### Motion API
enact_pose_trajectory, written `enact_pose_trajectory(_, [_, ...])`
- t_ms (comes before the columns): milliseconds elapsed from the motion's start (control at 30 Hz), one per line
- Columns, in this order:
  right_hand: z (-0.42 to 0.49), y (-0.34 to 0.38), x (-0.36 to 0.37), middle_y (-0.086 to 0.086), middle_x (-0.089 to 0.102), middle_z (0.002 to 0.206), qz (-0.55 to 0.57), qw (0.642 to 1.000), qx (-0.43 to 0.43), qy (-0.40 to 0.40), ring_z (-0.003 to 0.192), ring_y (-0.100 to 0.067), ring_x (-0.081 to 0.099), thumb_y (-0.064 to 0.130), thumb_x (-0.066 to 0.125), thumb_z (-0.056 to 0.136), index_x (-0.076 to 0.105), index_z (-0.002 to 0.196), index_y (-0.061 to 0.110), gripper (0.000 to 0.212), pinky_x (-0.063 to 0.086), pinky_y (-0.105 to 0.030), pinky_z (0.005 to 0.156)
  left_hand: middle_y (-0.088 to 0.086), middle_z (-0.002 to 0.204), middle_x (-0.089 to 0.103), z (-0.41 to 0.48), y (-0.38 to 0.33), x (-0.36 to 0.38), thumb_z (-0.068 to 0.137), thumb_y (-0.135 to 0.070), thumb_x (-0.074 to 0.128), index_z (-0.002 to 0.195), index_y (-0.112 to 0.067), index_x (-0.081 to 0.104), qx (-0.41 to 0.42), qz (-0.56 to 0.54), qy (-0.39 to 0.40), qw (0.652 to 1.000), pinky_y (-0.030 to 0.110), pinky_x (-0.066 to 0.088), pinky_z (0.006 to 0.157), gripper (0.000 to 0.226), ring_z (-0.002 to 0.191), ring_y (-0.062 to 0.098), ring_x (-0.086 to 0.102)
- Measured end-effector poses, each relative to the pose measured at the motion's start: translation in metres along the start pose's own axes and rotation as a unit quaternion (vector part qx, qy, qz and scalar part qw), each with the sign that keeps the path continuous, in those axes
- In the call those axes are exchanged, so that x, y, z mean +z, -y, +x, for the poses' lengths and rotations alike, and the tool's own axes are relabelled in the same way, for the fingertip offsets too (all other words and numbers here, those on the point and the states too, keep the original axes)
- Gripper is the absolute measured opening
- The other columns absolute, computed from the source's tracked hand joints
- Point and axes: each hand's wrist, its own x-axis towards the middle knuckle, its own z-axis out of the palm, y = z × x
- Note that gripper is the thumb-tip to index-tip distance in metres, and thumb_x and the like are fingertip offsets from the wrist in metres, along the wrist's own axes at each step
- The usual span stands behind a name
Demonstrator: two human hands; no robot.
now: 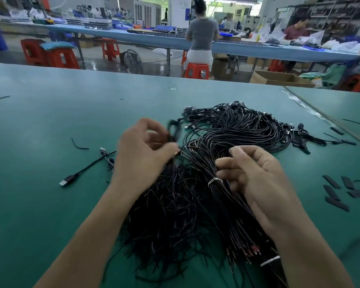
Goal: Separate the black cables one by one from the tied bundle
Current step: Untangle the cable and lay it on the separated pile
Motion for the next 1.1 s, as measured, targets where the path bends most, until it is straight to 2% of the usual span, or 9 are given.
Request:
enact_pose_trajectory(133, [0.011, -0.005, -0.024, 0.006, 0.075, 0.075, -0.131, 0.982, -0.068, -0.116, 0.062, -0.005, 0.065, 0.010, 0.054, 0.098, 0.064, 0.091, 0.023, 0.018, 0.048, -0.018, 0.055, -0.006, 0.092, 0.075, 0.016, 0.044, -0.030, 0.080, -0.010, 0.078, 0.082, -0.029, 0.064, -0.062, 0.209, -0.185, 0.958, 0.013, 0.049, 0.067, 0.024, 0.059, -0.011, 0.059])
enact_pose_trajectory(233, [0.014, -0.018, -0.032, 0.006, 0.071, 0.073, -0.300, 0.946, -0.063, -0.106, 0.067, -0.015, 0.066, 0.013, 0.059, 0.096, 0.067, 0.087, 0.028, 0.019, 0.055, -0.025, 0.062, 0.009, 0.104, 0.073, 0.020, 0.071, -0.047, 0.084, -0.005, 0.072, 0.096, -0.016, 0.073, -0.098, 0.257, -0.233, 0.933, 0.013, 0.046, 0.074, 0.016, 0.072, 0.013, 0.065])
enact_pose_trajectory(333, [0.014, -0.029, -0.034, 0.016, 0.067, 0.079, -0.414, 0.909, -0.025, -0.029, 0.073, 0.002, 0.061, 0.025, 0.065, 0.093, 0.067, 0.087, 0.031, 0.009, 0.042, -0.007, 0.059, 0.018, 0.119, 0.064, 0.020, 0.089, -0.056, 0.088, -0.009, 0.070, 0.104, -0.013, 0.075, -0.143, 0.289, -0.245, 0.914, 0.029, 0.041, 0.091, 0.017, 0.101, 0.031, 0.062])
enact_pose_trajectory(500, [0.008, -0.034, -0.027, 0.011, 0.066, 0.078, -0.480, 0.877, 0.012, 0.022, 0.075, -0.002, 0.061, 0.037, 0.073, 0.085, 0.065, 0.081, 0.031, 0.011, 0.046, -0.018, 0.062, 0.016, 0.130, 0.049, 0.012, 0.097, -0.050, 0.094, -0.024, 0.067, 0.123, -0.014, 0.069, -0.216, 0.339, -0.161, 0.901, 0.043, 0.043, 0.097, 0.031, 0.116, 0.034, 0.052])
enact_pose_trajectory(667, [0.006, -0.032, -0.021, 0.007, 0.065, 0.088, -0.500, 0.866, -0.011, 0.003, 0.083, -0.010, 0.062, 0.030, 0.071, 0.089, 0.069, 0.083, 0.028, 0.007, 0.055, -0.033, 0.076, 0.013, 0.128, 0.051, 0.012, 0.068, -0.039, 0.093, -0.025, 0.066, 0.119, -0.022, 0.068, -0.112, 0.418, -0.174, 0.885, 0.053, 0.042, 0.093, 0.026, 0.117, 0.039, 0.046])
enact_pose_trajectory(767, [0.006, -0.032, -0.021, 0.005, 0.064, 0.093, -0.502, 0.865, -0.004, 0.000, 0.088, -0.015, 0.062, 0.028, 0.068, 0.091, 0.070, 0.086, 0.027, 0.006, 0.055, -0.037, 0.081, 0.003, 0.109, 0.064, 0.012, 0.034, -0.023, 0.091, -0.021, 0.069, 0.103, -0.025, 0.073, -0.006, 0.357, -0.119, 0.926, 0.033, 0.049, 0.084, 0.013, 0.094, 0.016, 0.061])
enact_pose_trajectory(867, [0.008, -0.033, -0.022, 0.005, 0.064, 0.094, -0.489, 0.872, -0.002, 0.001, 0.086, -0.012, 0.061, 0.028, 0.065, 0.093, 0.069, 0.085, 0.028, 0.009, 0.053, -0.030, 0.074, -0.020, 0.078, 0.066, -0.001, 0.001, 0.002, 0.086, -0.019, 0.076, 0.087, -0.032, 0.074, 0.021, 0.228, 0.043, 0.973, 0.004, 0.042, 0.065, 0.014, 0.069, -0.007, 0.062])
enact_pose_trajectory(967, [0.012, -0.036, -0.023, 0.004, 0.063, 0.093, -0.480, 0.877, 0.024, 0.021, 0.080, -0.004, 0.056, 0.028, 0.061, 0.095, 0.064, 0.083, 0.029, 0.013, 0.040, -0.018, 0.059, -0.022, 0.077, 0.067, -0.023, -0.006, 0.032, 0.084, -0.037, 0.071, 0.089, -0.036, 0.073, 0.028, 0.270, 0.162, 0.949, 0.022, 0.051, 0.071, 0.006, 0.073, -0.004, 0.062])
enact_pose_trajectory(1100, [0.017, -0.041, -0.024, 0.003, 0.066, 0.092, -0.465, 0.882, 0.046, 0.051, 0.083, -0.008, 0.059, 0.027, 0.057, 0.097, 0.065, 0.085, 0.026, 0.015, 0.043, -0.024, 0.063, -0.014, 0.103, 0.067, -0.040, 0.007, 0.069, 0.093, -0.041, 0.057, 0.105, -0.032, 0.066, 0.062, 0.375, 0.169, 0.910, 0.031, 0.047, 0.085, 0.017, 0.098, 0.010, 0.061])
